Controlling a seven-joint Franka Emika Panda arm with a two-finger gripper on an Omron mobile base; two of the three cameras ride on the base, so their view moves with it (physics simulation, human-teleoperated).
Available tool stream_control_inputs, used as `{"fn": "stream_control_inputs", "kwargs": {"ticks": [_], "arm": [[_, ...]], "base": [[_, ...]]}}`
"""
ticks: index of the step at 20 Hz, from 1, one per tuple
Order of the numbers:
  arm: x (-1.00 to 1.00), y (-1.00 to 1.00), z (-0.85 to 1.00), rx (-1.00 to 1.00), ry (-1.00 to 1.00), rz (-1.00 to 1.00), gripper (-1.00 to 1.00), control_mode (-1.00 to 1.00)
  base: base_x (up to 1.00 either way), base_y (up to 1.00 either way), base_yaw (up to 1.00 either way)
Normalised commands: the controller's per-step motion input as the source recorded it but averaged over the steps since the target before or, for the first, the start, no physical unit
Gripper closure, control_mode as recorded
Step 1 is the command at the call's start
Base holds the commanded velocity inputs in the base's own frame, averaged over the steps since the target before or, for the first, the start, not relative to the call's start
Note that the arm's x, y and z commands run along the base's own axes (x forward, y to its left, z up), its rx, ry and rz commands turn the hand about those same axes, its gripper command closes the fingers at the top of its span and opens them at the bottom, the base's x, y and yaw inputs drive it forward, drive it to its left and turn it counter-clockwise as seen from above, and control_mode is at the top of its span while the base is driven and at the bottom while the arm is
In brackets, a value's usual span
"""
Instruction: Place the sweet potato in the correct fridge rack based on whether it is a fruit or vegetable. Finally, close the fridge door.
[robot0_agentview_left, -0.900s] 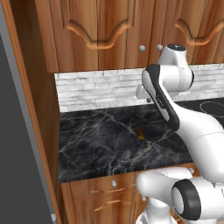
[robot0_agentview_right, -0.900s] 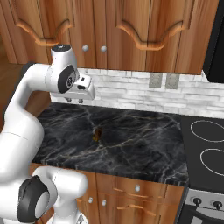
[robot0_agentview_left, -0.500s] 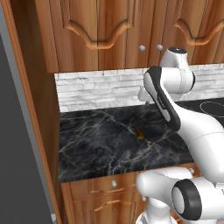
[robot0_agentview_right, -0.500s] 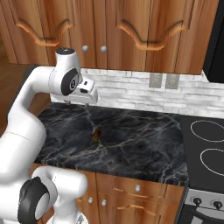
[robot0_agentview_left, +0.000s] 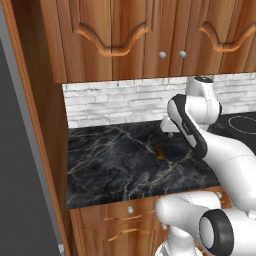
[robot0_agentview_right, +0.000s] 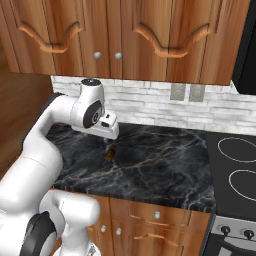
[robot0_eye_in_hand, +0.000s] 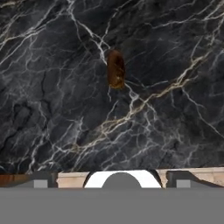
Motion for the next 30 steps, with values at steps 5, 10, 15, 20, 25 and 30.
{"fn": "stream_control_inputs", "kwargs": {"ticks": [5, 10, 15, 20, 25, 30], "arm": [[0.17, 0.02, -0.63, 0.07, 0.11, -0.01, -1.0, -1.0], [0.36, 0.0, -0.29, 0.0, 0.05, 0.0, -1.0, -1.0], [0.25, 0.0, -0.04, 0.0, 0.09, 0.0, -1.0, -1.0], [0.06, 0.02, -0.28, 0.0, 0.05, 0.0, -1.0, -1.0], [0.03, 0.01, -0.5, 0.0, -0.01, 0.0, -1.0, -1.0], [0.08, 0.0, -0.38, 0.0, -0.04, 0.0, -1.0, -1.0]], "base": [[0.0, 0.0, 0.0], [0.0, 0.0, 0.0], [0.0, 0.0, 0.0], [0.0, 0.0, 0.0], [0.0, 0.0, 0.0], [0.0, 0.0, 0.0]]}}
